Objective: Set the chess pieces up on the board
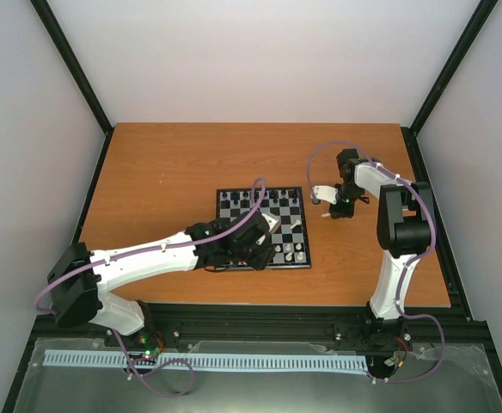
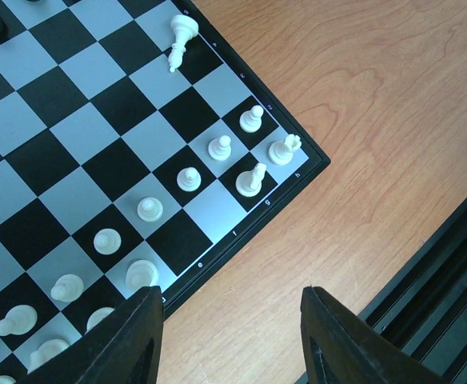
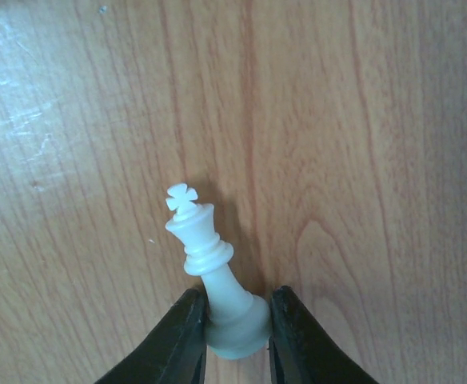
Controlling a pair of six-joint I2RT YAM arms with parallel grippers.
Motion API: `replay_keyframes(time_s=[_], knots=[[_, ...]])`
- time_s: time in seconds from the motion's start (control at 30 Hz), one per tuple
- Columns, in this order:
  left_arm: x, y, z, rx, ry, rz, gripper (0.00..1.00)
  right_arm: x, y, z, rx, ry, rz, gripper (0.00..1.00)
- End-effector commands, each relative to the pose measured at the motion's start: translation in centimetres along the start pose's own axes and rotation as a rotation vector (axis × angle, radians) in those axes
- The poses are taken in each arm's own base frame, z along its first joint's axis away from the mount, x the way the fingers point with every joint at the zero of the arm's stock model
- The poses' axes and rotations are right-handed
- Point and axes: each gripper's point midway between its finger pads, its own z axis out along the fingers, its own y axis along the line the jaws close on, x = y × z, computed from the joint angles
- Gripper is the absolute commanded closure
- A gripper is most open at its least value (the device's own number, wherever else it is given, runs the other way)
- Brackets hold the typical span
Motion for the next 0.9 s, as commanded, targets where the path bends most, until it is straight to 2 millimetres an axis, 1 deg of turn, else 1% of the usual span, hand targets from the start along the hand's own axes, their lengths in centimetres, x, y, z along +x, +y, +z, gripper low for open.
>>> replay_keyframes(time_s=[0.0,0.1,0.17,0.23,0.3,0.37,0.43,0.5,0.6,0.67,0.77,0.87], knots=[[-1.1,-0.1,-0.7,0.018,-0.042,-0.028,0.52,0.3,1.0,1.2,-0.044,0.017,0.011,0.80],[-1.3,0.1,-0.7,0.008,-0.048,-0.037,0.52,0.2,1.4,1.0,-0.049,0.008,0.026,0.84],[-1.6,0.8,-0.8,-0.006,-0.058,-0.066,0.52,0.0,1.6,0.4,-0.044,-0.010,0.041,0.85],[-3.0,1.4,-0.9,0.016,-0.101,-0.126,0.52,-0.5,2.0,-0.4,-0.045,-0.044,0.069,0.86],[-3.9,2.3,-0.9,0.049,-0.122,-0.198,0.52,-1.2,2.1,-1.9,-0.035,-0.093,0.106,0.86],[-5.0,3.3,-0.9,0.090,-0.151,-0.280,0.52,-2.4,2.5,-3.9,-0.026,-0.162,0.152,0.86],[-5.9,3.7,-0.7,0.159,-0.162,-0.345,0.52,-3.9,3.4,-6.3,-0.041,-0.256,0.201,0.85],[-6.8,4.0,-0.4,0.212,-0.177,-0.396,0.52,-5.9,4.5,-9.1,-0.066,-0.373,0.243,0.85],[-8.1,3.5,0.2,0.305,-0.182,-0.445,0.52,-8.0,5.7,-12.6,-0.080,-0.499,0.301,0.84],[-9.0,2.6,0.6,0.365,-0.181,-0.453,0.53,-9.0,6.6,-14.2,-0.079,-0.546,0.321,0.84],[-10.1,1.2,0.7,0.456,-0.190,-0.450,0.53,-10.2,7.3,-15.0,-0.068,-0.568,0.351,0.84],[-11.0,0.3,0.5,0.512,-0.211,-0.436,0.53,-11.1,7.9,-14.9,-0.074,-0.570,0.374,0.84]])
